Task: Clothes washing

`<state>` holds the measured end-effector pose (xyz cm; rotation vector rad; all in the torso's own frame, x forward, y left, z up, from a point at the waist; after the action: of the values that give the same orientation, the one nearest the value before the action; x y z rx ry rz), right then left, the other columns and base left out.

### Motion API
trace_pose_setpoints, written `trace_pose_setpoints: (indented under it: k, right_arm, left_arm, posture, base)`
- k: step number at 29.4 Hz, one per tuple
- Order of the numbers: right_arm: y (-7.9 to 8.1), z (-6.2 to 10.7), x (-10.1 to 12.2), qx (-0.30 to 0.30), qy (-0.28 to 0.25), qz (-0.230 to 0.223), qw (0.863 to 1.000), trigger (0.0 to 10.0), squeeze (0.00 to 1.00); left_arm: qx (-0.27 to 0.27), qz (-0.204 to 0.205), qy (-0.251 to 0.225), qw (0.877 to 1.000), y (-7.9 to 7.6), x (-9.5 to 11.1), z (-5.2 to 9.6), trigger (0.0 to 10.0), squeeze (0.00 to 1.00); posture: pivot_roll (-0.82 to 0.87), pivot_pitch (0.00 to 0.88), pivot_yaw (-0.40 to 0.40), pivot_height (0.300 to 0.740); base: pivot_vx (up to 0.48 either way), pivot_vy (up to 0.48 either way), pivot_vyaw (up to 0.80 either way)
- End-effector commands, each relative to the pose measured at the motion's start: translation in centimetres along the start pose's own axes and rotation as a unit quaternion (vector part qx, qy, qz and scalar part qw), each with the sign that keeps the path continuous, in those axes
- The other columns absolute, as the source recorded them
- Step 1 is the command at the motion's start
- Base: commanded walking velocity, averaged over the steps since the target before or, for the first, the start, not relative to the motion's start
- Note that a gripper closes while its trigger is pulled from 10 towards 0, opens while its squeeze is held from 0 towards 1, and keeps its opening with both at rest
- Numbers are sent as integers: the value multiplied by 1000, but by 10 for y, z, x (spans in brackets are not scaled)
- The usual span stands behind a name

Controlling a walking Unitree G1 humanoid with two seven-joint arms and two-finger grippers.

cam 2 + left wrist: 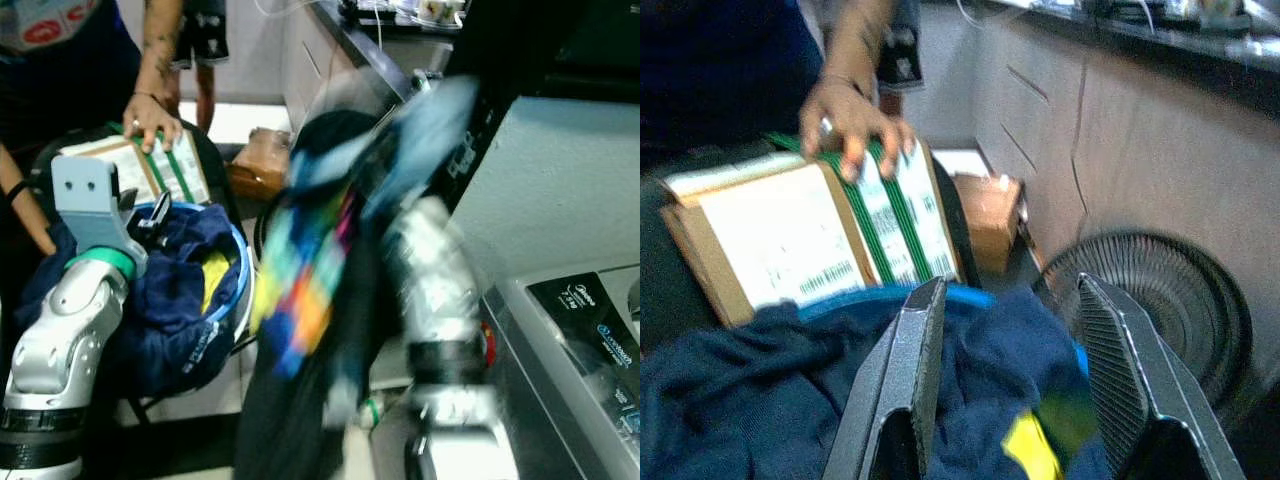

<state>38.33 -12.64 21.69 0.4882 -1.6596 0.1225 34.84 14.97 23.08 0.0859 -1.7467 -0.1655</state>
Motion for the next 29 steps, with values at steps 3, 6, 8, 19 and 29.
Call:
trace_pose_setpoints:
  k: [3, 6, 8, 19, 29]
  right_arm:
    - [-3, 1, 22, -36, -49, -24, 998, 10000, 0]
    - [4, 0, 34, -40, -75, -56, 995, 10000, 0]
    - [4, 0, 34, -42, -72, -57, 995, 10000, 0]
    - [0, 1, 75, -79, -161, -113, 977, 10000, 0]
    - [-4, 3, 85, -85, -180, -123, 972, 10000, 0]
  left_arm:
    - [1, -15, 20, 1000, 2, -12, 3, 10000, 0]
    - [12, -6, 10, 1000, 5, -7, 2, 10000, 0]
    - [12, -6, 10, 1000, 5, -6, 2, 10000, 0]
    - [-5, -39, -19, 999, -1, 4, -1, 10000, 0]
    - [-21, -37, -42, 998, -5, 15, -3, 10000, 0]
  posture:
    - [26, 43, -29, 740]
    - [23, 40, -30, 740]
    - [23, 40, -30, 740]
    - [29, 37, -30, 740]
    - [39, 30, -12, 740]
  base:
    - [0, 0, 0]
    - [0, 0, 0]
    - [0, 0, 0]
    - [0, 0, -727]
    - [0, 0, -800]
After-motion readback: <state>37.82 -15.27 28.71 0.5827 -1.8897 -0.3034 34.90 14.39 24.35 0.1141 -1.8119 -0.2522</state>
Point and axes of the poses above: a point about 5 cm out from each wrist's last joint towards the gripper, its own z axis pointing back from the gripper into the wrist, its own x axis along the axis of the wrist's last joint, y = z × x, the point moved 2 cm from there along -z, pointing out of the wrist towards the gripper, and after that the axes turned 9 degrees about -z, right-handed, at the moved point
